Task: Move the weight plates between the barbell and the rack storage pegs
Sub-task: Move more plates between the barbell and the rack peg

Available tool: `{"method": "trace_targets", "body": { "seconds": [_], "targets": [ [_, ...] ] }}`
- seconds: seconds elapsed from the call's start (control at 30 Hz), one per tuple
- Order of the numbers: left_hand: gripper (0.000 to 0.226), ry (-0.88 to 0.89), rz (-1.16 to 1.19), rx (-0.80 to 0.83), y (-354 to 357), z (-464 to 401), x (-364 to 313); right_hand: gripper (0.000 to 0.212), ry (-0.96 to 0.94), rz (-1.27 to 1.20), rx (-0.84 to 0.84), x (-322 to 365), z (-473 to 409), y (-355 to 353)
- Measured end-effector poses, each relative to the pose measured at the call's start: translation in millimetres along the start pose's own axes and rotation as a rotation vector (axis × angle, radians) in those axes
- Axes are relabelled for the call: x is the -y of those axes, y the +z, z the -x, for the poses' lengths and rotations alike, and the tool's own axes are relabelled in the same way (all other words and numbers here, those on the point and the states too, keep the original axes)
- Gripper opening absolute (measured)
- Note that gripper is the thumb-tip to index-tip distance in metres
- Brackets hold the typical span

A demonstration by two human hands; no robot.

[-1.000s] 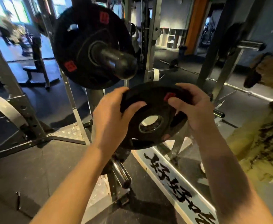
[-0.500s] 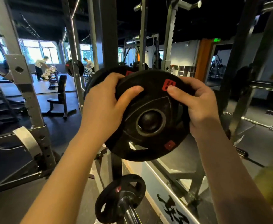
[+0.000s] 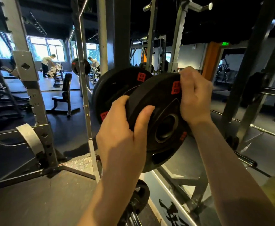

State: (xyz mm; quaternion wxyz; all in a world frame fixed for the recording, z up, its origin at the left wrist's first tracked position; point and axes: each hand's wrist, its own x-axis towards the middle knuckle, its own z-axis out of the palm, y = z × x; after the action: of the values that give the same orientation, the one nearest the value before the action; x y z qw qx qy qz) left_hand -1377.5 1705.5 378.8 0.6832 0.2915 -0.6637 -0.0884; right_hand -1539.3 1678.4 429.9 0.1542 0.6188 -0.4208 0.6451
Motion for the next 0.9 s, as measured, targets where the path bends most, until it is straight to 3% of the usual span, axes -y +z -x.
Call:
{"method": "trace_targets", "body": {
  "seconds": [0.1,0.17,0.27,0.37,0.5,0.7,0.83,0.9],
  "targets": [
    [0.017,-0.019,-0.032,0.073,-4.2,-9.4,-0.5,0.030,0.038,-0.021,-0.031,-2.9,2.6,-1.7],
    [0.021,0.045,-0.098,0.170,-7.1,-29.8,-1.5,0.035,0.183,-0.050,-0.062,-8.7,8.7,1.9],
    [0.044,0.173,-0.352,0.357,-1.9,-72.4,-2.7,0.042,0.435,-0.191,-0.142,-20.2,24.8,13.1],
    [0.052,0.276,-0.532,0.439,9.5,-92.1,-0.4,0.042,0.533,-0.293,-0.243,-30.9,35.9,21.8],
    [0.043,0.214,-0.383,0.241,7.3,-72.7,11.5,0.043,0.413,-0.196,-0.165,-35.4,20.0,24.4],
    [0.010,-0.091,0.082,-0.068,10.9,-14.7,40.2,0.045,-0.027,0.111,0.053,-24.8,-21.5,32.4],
    [0.034,-0.006,-0.129,-0.221,18.0,-13.0,52.5,0.038,-0.108,0.129,0.010,-32.9,-20.6,35.9],
    [0.040,0.031,-0.176,-0.216,17.9,-20.2,55.2,0.043,-0.090,0.149,-0.023,-38.5,-18.1,37.8]
  ]
}}
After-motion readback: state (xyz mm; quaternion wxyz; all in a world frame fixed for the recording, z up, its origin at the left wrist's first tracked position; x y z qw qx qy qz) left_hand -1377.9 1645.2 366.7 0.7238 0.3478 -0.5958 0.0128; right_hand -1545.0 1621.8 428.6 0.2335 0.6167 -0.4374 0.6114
